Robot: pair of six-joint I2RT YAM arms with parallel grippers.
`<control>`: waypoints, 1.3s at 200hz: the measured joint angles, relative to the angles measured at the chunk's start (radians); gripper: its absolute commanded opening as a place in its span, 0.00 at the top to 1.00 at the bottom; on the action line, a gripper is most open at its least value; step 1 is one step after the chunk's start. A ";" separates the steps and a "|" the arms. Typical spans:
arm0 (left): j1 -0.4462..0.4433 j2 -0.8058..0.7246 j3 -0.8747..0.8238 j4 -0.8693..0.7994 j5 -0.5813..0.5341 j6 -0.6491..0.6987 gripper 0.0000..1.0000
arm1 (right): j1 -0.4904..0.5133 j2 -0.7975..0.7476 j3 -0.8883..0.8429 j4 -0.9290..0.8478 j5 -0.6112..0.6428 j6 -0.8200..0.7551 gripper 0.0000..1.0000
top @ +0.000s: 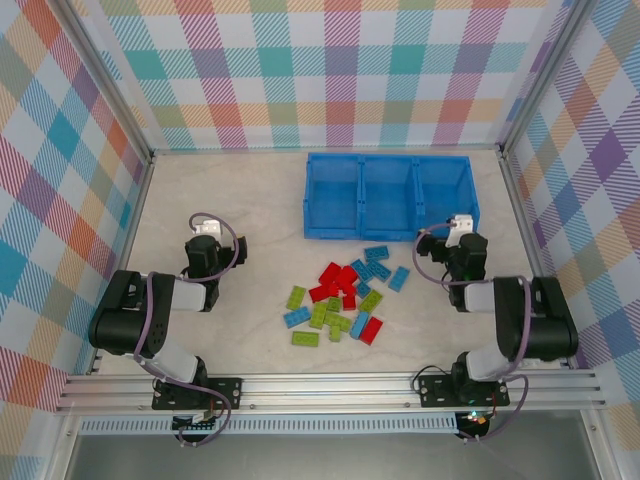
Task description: Sort the legos into containers by color
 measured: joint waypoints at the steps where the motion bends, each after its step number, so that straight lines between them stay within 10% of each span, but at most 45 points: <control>1: 0.000 0.000 0.000 0.000 0.000 0.000 0.00 | 0.001 -0.006 0.000 -0.005 0.002 0.001 0.00; 50: -0.003 -0.044 0.017 -0.078 -0.006 0.000 0.00 | 0.040 -0.457 0.255 -0.550 0.003 0.220 0.00; 128: -0.285 -0.805 0.181 -0.642 0.036 -0.064 0.00 | 0.326 -0.269 0.581 -1.379 -0.122 0.359 0.10; 195: -0.869 -0.745 0.505 -1.229 0.198 0.309 0.00 | 0.390 -0.040 0.573 -1.567 -0.077 0.363 0.12; 260: -0.942 -0.678 0.463 -1.380 0.174 0.454 0.00 | 0.403 0.164 0.589 -1.493 -0.001 0.356 0.35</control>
